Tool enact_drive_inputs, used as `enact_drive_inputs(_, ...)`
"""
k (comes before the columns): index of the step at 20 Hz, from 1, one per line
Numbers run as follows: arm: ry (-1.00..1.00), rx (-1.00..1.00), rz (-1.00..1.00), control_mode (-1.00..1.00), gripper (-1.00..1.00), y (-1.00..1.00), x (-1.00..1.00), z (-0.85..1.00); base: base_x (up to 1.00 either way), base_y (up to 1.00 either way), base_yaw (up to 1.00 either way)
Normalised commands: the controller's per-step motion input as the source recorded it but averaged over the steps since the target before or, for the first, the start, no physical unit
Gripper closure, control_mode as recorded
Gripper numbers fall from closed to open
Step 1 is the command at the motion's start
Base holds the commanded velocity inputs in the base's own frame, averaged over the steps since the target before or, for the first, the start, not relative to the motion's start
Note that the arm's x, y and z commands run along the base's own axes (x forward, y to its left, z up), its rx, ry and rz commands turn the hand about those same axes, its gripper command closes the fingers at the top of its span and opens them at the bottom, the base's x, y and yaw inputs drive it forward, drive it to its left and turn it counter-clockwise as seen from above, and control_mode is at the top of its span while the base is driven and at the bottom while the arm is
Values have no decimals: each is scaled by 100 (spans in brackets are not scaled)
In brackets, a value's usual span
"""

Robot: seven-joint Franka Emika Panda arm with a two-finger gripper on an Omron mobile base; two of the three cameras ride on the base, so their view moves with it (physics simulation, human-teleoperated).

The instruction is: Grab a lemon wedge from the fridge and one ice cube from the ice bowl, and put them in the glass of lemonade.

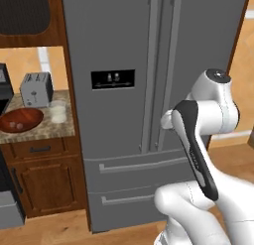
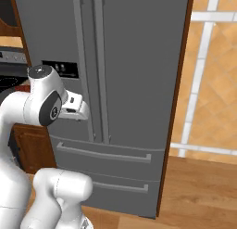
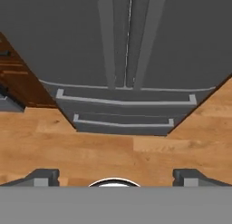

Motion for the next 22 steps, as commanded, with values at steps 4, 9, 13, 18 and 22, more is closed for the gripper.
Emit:
enact_drive_inputs(4,-3,0,0,-100,-100,-1,-17,0,-50,-4,-1)
enact_drive_inputs(9,-21,0,0,-100,-100,-14,-42,17,0,0,0)
enact_drive_inputs(13,-36,-1,0,-100,-100,-30,57,21,0,0,0)
enact_drive_inputs(18,-18,0,0,-100,-100,5,100,32,0,0,0)
enact_drive_inputs(22,-7,0,0,-100,-100,16,100,40,0,0,0)
